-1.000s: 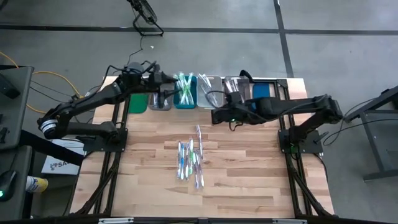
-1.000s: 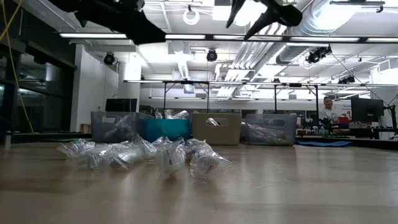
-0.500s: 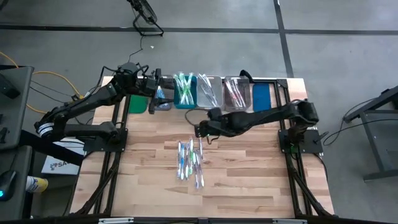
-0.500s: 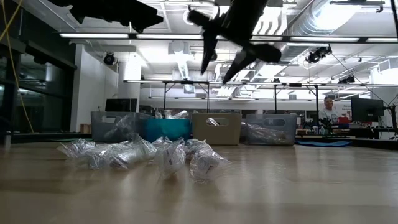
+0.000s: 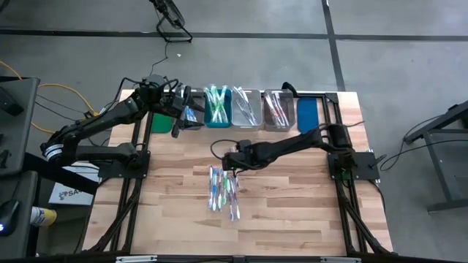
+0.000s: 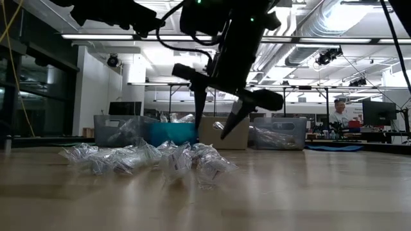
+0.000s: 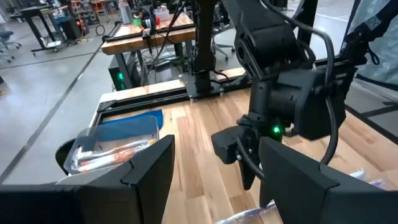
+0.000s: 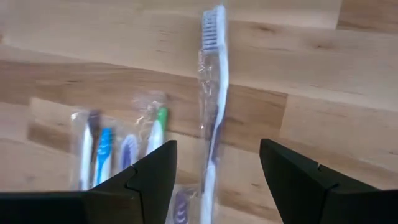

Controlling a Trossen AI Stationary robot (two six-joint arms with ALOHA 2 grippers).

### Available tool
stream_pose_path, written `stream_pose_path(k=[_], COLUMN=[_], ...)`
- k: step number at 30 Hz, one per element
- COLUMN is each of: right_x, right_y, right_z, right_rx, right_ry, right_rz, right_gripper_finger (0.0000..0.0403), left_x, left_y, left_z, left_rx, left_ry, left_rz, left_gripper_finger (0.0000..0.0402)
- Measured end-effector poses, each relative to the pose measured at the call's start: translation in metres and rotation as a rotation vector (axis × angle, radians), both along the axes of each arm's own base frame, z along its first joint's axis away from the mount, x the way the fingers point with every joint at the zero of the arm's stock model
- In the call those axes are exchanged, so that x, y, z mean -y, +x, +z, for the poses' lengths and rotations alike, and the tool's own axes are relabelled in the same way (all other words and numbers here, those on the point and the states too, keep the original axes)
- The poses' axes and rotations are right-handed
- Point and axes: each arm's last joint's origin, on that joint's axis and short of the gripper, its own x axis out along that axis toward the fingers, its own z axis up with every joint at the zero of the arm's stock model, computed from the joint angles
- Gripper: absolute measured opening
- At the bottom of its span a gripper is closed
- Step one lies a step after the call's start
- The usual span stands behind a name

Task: Pick & Place Toothbrushes
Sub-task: Put the purple toothbrush into the white bin

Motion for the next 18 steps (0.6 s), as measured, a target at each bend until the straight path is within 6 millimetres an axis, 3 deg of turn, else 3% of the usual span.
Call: stream_pose_path(k=[8, 11, 18], right_x=[0.000, 0.000, 0.000], right_y=[0.003, 0.003, 0.003], right_z=[-0.021, -0.021, -0.021], right_rx=[-0.054, -0.050, -0.051], right_ry=[-0.009, -0.013, -0.002], right_rz=[0.005, 0.004, 0.009], right_gripper_finger=[0.0223, 0.0218, 0.0159], left_x=[0.000, 0.000, 0.000], left_y=[0.000, 0.000, 0.000], left_z=[-0.002, -0.002, -0.002], left_rx=[-0.017, -0.017, -0.017], left_ry=[-0.012, -0.013, -0.012], left_rz=[-0.001, -0.001, -0.001], left_gripper_finger=[0.0228, 0.0228, 0.0228])
